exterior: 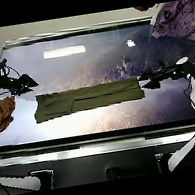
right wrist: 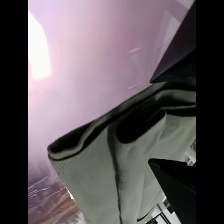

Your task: Fold the clothes and pants, and hang the long-sleeved shirts on hangers.

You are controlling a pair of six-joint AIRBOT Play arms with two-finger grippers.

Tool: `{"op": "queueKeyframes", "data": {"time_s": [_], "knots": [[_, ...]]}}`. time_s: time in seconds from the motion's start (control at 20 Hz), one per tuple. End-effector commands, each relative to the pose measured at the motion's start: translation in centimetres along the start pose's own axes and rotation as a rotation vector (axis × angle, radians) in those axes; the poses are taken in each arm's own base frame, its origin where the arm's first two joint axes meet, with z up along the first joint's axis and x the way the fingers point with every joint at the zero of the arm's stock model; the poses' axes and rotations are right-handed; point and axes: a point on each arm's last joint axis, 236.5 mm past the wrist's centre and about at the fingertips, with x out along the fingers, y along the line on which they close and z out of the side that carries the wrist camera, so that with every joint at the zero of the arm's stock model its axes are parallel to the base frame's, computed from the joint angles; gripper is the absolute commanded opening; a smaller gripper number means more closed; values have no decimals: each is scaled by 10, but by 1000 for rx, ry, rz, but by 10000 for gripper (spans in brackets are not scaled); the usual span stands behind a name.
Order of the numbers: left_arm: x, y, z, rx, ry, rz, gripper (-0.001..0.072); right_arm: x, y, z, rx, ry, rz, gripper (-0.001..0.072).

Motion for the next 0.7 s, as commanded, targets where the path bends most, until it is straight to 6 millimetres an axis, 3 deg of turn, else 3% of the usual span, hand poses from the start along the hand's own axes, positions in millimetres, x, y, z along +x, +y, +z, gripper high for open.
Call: {"op": "queueKeyframes", "data": {"time_s": [0.0,0.1,0.25,0.3,0.4,0.5,0.65], "knots": [[0,0,2,-14,-10,0,548,21,-1,-12,-50,57,-31,554],[0,0,4,-32,-18,0,548,37,5,-19,-98,82,-72,499],[0,-1,4,-34,-17,-1,534,47,12,-20,-125,76,-88,131],[0,-2,4,-43,-16,-2,455,45,14,-21,-124,78,-87,35],[2,-10,0,-38,-2,-20,8,32,20,-22,-142,58,-113,29],[9,-31,-3,-19,5,-55,15,7,26,-22,-149,3,-189,28],[29,-80,-9,50,2,-109,15,-44,38,-29,-184,-95,-318,28]]}}
